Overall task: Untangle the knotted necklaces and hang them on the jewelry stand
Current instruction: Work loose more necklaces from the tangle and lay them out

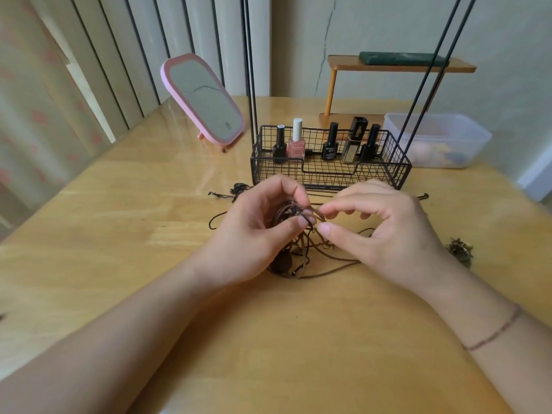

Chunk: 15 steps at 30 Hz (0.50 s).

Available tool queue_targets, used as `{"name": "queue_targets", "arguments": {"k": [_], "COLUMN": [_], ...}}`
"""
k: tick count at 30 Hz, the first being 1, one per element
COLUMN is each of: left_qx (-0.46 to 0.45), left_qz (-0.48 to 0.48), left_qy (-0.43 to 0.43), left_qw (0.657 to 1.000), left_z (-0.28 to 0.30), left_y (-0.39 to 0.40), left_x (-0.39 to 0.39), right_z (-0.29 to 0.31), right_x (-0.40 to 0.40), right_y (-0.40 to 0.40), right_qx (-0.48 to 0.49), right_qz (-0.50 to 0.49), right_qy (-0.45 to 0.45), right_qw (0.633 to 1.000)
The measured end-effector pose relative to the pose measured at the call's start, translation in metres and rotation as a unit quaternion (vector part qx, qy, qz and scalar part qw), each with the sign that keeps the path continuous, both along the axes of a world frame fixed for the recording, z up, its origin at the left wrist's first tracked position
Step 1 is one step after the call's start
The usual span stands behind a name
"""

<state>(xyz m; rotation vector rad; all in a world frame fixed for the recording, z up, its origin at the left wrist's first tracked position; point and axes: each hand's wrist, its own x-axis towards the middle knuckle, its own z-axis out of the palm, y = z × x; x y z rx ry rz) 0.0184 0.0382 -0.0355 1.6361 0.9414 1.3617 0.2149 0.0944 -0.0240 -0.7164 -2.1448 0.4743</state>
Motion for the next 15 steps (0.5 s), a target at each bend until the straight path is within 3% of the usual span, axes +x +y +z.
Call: {"name": "queue_targets", "arguments": {"k": [7, 11, 15], "left_qx": [0.031, 0.019, -0.003], "left_qz": [0.030, 0.035, 0.052], "left_qy": [0.075, 0.061, 0.045], "left_qw": [0.996, 0.997, 0.998], "left_z": [-0.002, 0.000, -0.001], "left_y": [-0.001, -0.002, -0.001], "left_x": [-0.001, 0.002, 0.000], "right_z": [0.004, 0.005, 0.010], "right_x": [-0.003, -0.002, 0.001], "right_y": [-0.004, -0.005, -0.004], "right_qx": [-0.014, -0.065, 0.030], "right_qz": [-0.019, -0.004, -0.040], "right_qy": [-0.010, -0.067, -0.084], "right_qw": [1.000, 0.996, 0.995]}}
